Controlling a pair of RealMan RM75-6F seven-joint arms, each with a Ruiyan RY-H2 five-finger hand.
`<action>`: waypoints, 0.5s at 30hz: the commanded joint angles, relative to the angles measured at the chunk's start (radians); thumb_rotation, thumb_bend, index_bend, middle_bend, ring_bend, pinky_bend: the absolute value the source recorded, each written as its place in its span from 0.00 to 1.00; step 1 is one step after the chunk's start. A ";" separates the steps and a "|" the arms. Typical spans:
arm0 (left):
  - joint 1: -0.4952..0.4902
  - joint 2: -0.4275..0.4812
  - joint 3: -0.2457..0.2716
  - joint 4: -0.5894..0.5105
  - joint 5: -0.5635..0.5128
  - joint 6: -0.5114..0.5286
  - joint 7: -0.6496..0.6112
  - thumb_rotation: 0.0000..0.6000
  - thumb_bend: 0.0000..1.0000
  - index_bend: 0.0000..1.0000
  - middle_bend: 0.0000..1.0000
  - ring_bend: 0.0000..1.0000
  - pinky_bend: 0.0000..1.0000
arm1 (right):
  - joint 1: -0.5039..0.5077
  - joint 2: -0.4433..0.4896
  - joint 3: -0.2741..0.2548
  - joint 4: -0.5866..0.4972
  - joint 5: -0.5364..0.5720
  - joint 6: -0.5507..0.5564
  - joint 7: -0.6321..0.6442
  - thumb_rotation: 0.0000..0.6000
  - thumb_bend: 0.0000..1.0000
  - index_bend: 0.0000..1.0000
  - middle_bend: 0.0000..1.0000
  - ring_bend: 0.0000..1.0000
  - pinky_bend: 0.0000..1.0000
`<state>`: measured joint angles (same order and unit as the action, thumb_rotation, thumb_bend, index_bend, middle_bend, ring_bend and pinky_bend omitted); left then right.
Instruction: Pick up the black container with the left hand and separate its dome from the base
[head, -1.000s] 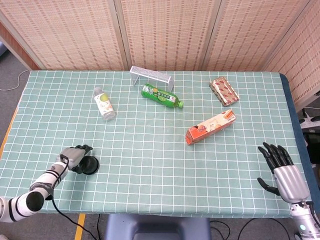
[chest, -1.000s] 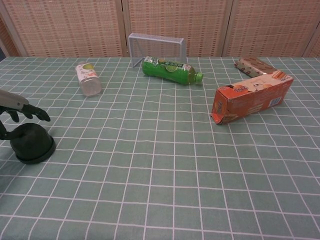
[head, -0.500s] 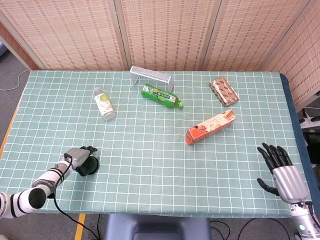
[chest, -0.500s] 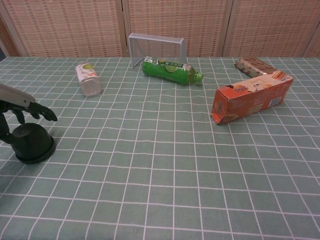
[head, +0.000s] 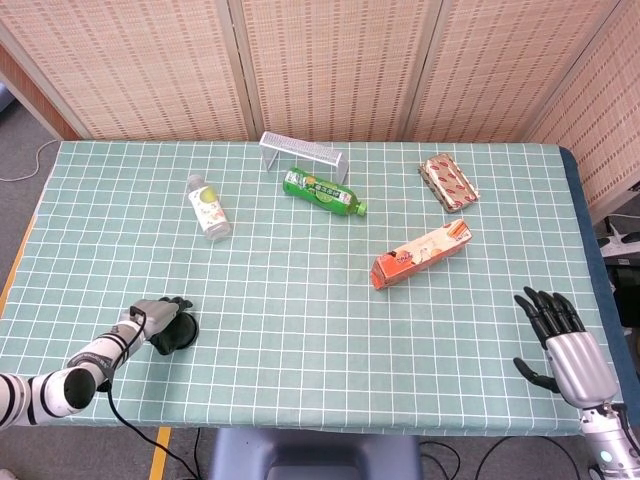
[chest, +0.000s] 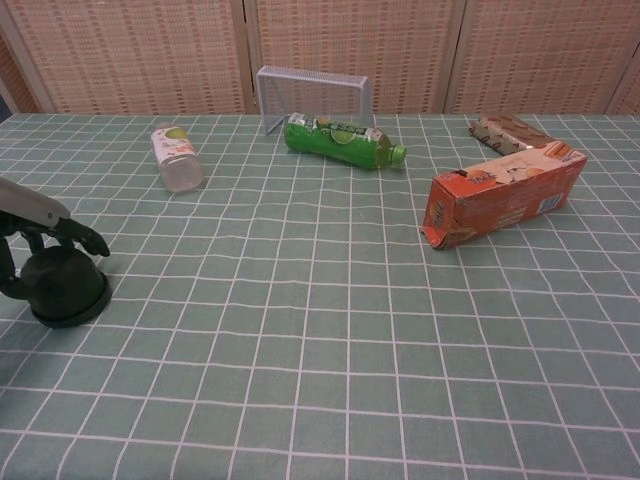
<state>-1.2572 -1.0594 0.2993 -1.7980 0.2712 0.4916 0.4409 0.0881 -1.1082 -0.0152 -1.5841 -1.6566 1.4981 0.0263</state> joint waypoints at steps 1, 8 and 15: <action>-0.022 -0.013 0.024 0.010 -0.008 -0.009 -0.009 1.00 0.39 0.00 0.00 0.00 0.18 | 0.003 0.001 -0.003 -0.001 -0.001 -0.008 0.001 1.00 0.17 0.00 0.00 0.00 0.00; -0.059 -0.037 0.064 0.045 -0.014 -0.042 -0.048 1.00 0.39 0.00 0.00 0.00 0.20 | 0.008 -0.001 -0.003 -0.007 0.006 -0.022 -0.004 1.00 0.17 0.00 0.00 0.00 0.00; -0.084 -0.060 0.093 0.066 0.001 -0.049 -0.080 1.00 0.38 0.00 0.00 0.00 0.22 | 0.009 -0.002 -0.001 -0.009 0.013 -0.026 -0.007 1.00 0.17 0.00 0.00 0.00 0.00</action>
<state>-1.3386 -1.1167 0.3892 -1.7347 0.2705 0.4433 0.3637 0.0976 -1.1101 -0.0157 -1.5936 -1.6441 1.4722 0.0194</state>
